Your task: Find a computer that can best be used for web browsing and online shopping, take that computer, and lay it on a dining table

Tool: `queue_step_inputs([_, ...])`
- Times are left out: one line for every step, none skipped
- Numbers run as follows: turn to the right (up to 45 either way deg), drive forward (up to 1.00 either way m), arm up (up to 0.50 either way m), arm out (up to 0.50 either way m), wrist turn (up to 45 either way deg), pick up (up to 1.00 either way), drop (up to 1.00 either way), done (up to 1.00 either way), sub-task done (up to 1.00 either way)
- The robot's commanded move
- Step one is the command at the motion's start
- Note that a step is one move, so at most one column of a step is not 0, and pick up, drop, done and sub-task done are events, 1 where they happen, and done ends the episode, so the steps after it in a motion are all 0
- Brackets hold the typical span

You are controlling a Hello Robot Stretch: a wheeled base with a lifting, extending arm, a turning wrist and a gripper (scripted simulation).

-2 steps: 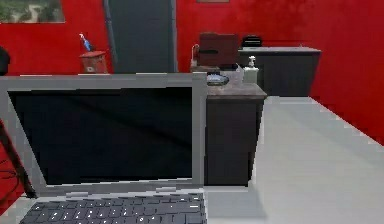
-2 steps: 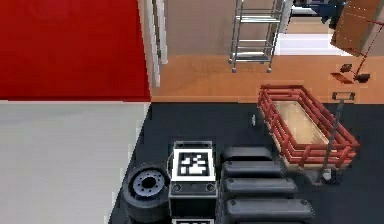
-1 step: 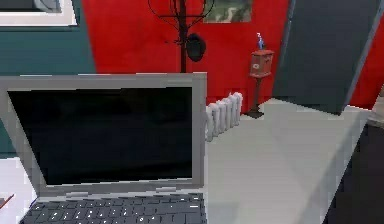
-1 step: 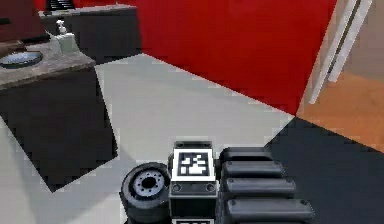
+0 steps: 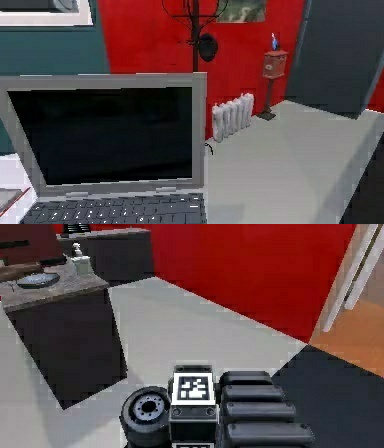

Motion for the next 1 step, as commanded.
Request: queue_step_inputs([0.0, 0.85, 0.0, 0.0, 0.0, 0.0, 0.0, 0.0, 0.0])
